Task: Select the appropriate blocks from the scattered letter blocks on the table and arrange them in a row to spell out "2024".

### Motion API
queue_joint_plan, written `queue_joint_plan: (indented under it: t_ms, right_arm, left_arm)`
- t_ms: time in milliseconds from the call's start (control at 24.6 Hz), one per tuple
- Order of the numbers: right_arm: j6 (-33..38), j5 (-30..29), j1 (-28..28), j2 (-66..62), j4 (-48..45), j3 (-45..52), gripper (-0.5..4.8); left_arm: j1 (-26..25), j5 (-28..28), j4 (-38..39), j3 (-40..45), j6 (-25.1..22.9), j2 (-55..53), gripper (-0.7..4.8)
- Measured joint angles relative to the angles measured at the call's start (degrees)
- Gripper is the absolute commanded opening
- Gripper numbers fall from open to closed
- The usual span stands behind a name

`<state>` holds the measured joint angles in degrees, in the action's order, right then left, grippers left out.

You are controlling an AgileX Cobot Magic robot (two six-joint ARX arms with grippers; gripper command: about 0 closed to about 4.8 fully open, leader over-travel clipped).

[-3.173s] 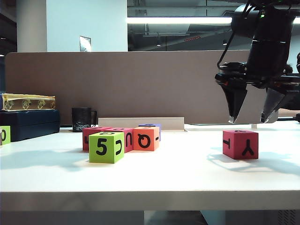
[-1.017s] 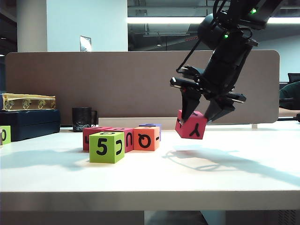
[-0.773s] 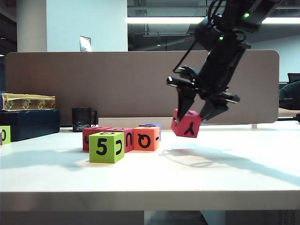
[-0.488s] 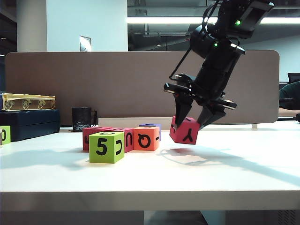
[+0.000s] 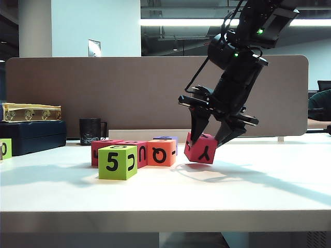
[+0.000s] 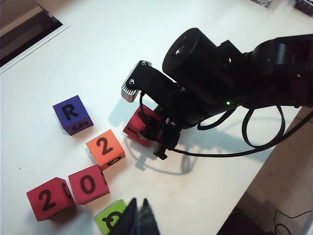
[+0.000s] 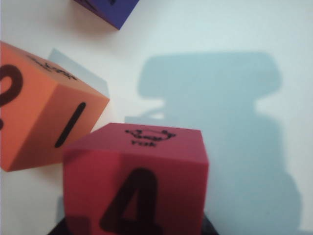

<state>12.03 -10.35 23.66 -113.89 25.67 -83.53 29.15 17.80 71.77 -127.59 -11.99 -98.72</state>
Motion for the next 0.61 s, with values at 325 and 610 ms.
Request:
queue_joint_plan:
  t_ms: [325, 610]
  right_arm:
    - [-0.02, 0.00, 0.00, -0.02, 0.74, -0.02, 3.06]
    - [0.13, 0.00, 0.00, -0.02, -0.24, -0.04, 3.17]
  left_arm:
    - [0.00, 0.00, 0.07, 0.00, -0.02, 0.00, -0.06]
    - [-0.02, 0.00, 0.70, 0.00, -0.02, 0.00, -0.06]
